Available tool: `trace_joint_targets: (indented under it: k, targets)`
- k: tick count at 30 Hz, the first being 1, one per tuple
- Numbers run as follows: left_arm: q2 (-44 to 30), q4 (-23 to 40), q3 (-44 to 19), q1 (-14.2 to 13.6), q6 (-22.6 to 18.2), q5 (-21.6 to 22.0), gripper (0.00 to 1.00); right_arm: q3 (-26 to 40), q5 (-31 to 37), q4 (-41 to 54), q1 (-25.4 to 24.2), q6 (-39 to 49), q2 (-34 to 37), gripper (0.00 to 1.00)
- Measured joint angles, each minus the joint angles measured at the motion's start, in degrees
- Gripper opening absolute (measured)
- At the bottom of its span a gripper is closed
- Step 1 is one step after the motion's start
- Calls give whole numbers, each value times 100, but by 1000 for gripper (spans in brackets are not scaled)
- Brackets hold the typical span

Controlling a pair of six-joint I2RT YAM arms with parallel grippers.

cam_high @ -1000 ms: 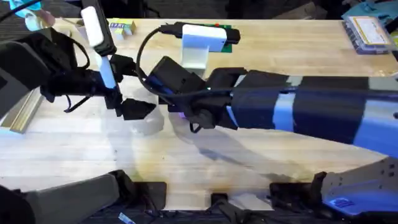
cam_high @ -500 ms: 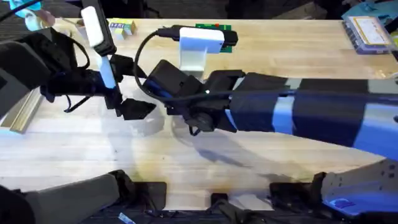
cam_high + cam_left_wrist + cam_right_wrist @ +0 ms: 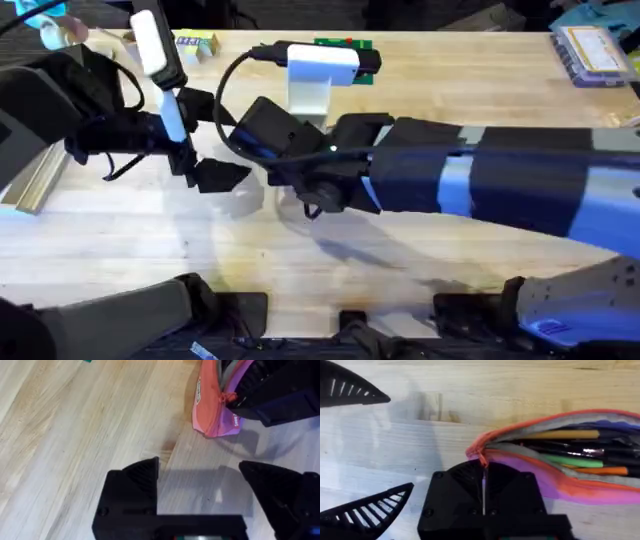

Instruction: Unzip the bag, pick up the pens from the table one at a time and place them inside, then zip the bag closed.

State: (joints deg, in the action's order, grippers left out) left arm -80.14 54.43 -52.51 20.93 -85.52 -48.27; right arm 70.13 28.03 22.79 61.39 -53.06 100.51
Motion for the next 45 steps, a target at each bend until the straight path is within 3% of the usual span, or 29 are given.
trace_joint_targets:
  k: [14,24,33,45]
  targets:
    - [0,4,0,0,4,-53,993,0,-306,429,0,512,-910,31]
    - [2,5,0,-47,20,-946,996,0,-417,540,-9,554,-942,31]
    - [-75,144,0,-645,22,-1121,993,0,-443,538,-214,554,-942,31]
    - [-1252,139,0,-1304,66,-1196,994,0,-494,536,-260,556,-942,31]
